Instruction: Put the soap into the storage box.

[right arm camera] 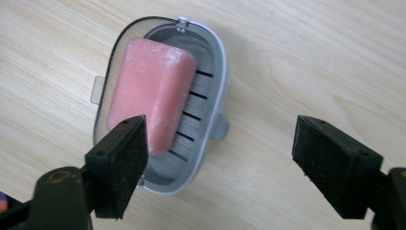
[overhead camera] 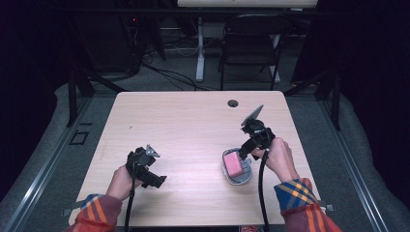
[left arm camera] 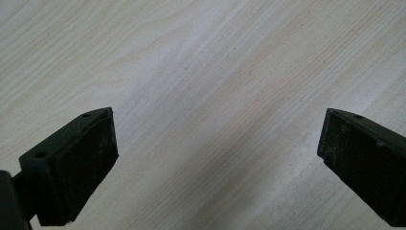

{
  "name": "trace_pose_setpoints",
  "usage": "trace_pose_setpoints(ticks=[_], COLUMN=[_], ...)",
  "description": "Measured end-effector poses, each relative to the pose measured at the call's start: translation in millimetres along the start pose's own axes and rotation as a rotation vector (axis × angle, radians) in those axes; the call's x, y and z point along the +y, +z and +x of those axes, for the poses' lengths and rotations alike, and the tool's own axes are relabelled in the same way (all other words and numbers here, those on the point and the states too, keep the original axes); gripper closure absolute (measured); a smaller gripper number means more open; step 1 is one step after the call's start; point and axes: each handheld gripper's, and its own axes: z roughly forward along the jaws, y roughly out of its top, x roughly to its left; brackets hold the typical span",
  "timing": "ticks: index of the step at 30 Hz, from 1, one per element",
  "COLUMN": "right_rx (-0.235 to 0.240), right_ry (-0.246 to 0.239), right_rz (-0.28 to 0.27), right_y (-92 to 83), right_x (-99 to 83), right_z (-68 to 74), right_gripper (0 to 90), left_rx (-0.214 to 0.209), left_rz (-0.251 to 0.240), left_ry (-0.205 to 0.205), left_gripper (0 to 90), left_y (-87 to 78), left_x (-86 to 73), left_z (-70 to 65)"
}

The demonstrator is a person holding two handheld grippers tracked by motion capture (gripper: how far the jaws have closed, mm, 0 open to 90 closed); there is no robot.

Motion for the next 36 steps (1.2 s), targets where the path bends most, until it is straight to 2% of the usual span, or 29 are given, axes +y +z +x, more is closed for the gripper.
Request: trace_pose_setpoints(ticks=[4, 9, 12, 13, 15, 18, 19, 26, 30, 33, 35, 36], right_rx=[-0.016, -0.025, -0.037, -0.041, -0.054, -0.068, -0.067, -0.084, -0.074, -0.085, -0.082, -0.065], right_ry=[-0.013, -0.038, -0.045, -0.029, -0.047, -0.042, -0.042, -0.028, -0.018, -0.009, -0.007, 0.002], right_rz=[-0.052, -0.072, -0.096, -0.122, -0.126, -0.158, -0.153, -0.144, -0.194, -0.244, -0.248, -0.250], right_y=[-12.8, -20.0, -22.3, -21.7, -24.4, -25.6, -25.7, -12.8, -2.0, 4.3, 9.4, 12.0], right_x=[-15.5, -28.8, -39.4, -43.7, -50.8, -63.1, -67.0, -94.1, -115.5, -131.7, -140.8, -143.6], right_z=[-6.1, -14.3, -19.4, -20.2, -24.4, -30.5, -32.8, -43.9, -47.2, -48.7, -50.0, -50.3], right_gripper=[13.8, 10.6, 9.8, 9.7, 9.5, 8.0, 6.6, 2.3, 1.9, 2.7, 3.3, 3.4], left_rx=[-0.001, 0.003, 0.003, 0.003, 0.000, 0.004, 0.005, 0.003, 0.003, 0.003, 0.004, 0.003], left_rz=[0.001, -0.002, -0.002, -0.002, 0.001, 0.000, 0.001, 0.003, 0.004, 0.007, 0.010, 0.011], left_ry=[0.002, 0.002, 0.002, 0.001, 0.002, 0.004, 0.004, 0.003, 0.004, 0.005, 0.008, 0.009], left_gripper=[0.1, 0.1, 0.1, 0.1, 0.1, 0.1, 0.1, 0.1, 0.1, 0.1, 0.1, 0.1], left_y=[0.2, 0.2, 0.1, 0.2, 0.1, 0.3, 0.3, 0.0, 0.1, 0.6, 1.3, 1.6], left_x=[0.2, 0.4, 0.3, 0.3, 0.4, 0.4, 0.5, 0.4, 0.3, 0.4, 0.4, 0.4], left_z=[-0.4, -1.2, -0.9, -0.9, -0.6, -1.0, -1.2, -0.8, -1.0, -1.2, -1.6, -1.9])
